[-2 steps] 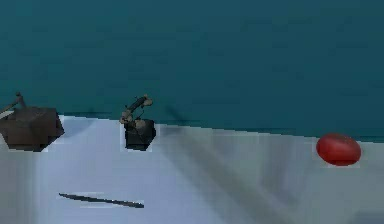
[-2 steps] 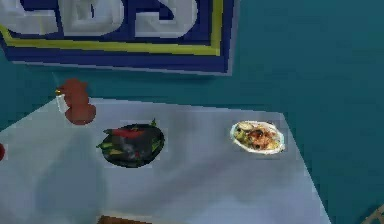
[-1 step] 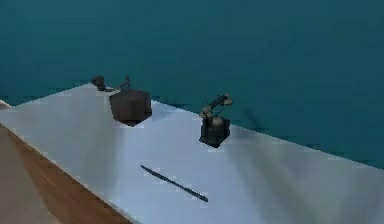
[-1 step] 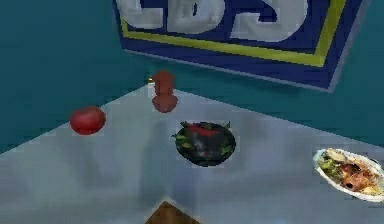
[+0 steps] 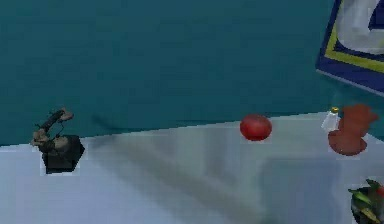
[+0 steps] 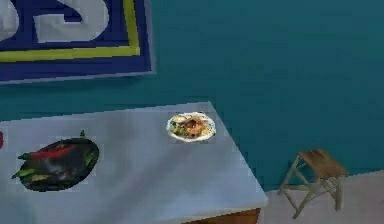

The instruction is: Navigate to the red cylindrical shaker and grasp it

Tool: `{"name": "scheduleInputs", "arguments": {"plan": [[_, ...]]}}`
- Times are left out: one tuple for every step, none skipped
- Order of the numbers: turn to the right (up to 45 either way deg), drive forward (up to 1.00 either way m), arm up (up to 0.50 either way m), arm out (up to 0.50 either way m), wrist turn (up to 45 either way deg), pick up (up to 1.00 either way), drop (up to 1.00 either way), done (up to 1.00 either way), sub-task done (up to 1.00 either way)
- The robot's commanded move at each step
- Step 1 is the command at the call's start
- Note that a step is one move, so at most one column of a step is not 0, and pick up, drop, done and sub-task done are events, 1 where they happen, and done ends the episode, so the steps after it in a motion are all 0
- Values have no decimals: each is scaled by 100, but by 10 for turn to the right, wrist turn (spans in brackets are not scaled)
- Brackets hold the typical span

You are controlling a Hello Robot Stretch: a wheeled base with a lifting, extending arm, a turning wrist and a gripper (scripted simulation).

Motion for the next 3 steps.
{"name": "scheduleInputs", "arguments": {"plan": [[450, 0, 0, 0, 0, 0, 0, 0, 0], [210, 0, 0, 0, 0, 0, 0, 0, 0], [0, 10, 0, 0, 0, 0, 0, 0, 0]]}}
